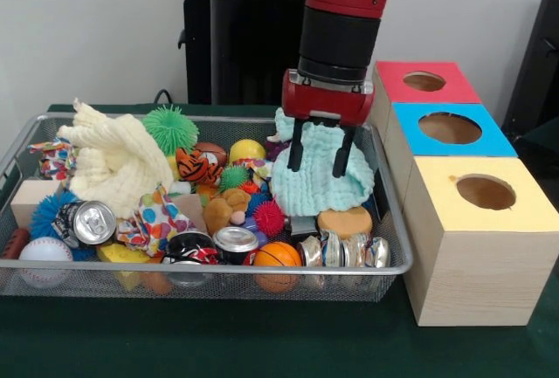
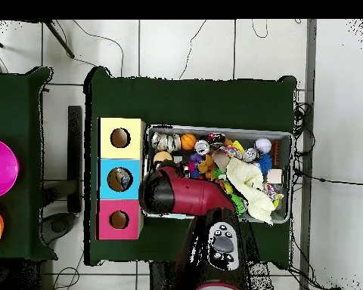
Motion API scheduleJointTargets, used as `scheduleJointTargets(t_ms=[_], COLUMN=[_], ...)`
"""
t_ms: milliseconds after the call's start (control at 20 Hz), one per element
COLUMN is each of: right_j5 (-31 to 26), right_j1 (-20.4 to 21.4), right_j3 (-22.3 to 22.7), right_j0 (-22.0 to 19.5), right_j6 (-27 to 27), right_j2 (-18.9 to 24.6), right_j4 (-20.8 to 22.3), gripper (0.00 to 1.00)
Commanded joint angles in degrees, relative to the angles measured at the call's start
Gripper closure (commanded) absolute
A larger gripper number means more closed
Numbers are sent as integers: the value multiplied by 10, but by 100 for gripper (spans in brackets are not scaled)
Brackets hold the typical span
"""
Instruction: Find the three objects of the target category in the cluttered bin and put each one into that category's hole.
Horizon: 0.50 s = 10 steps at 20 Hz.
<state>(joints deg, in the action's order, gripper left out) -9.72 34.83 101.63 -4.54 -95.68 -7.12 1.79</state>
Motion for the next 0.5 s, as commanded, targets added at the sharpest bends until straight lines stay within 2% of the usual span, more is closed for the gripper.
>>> scheduleJointTargets(t_ms=[50,250,300,500], right_j5=[65,75,87,100], right_j1=[-64,-85,-87,-90], right_j3=[-1,-11,-9,-7], right_j0=[-1,25,24,14], right_j6=[-103,-109,-104,-101], right_j2=[-65,-106,-104,-92], right_j4=[23,11,7,6], gripper=[0,0,100,100])
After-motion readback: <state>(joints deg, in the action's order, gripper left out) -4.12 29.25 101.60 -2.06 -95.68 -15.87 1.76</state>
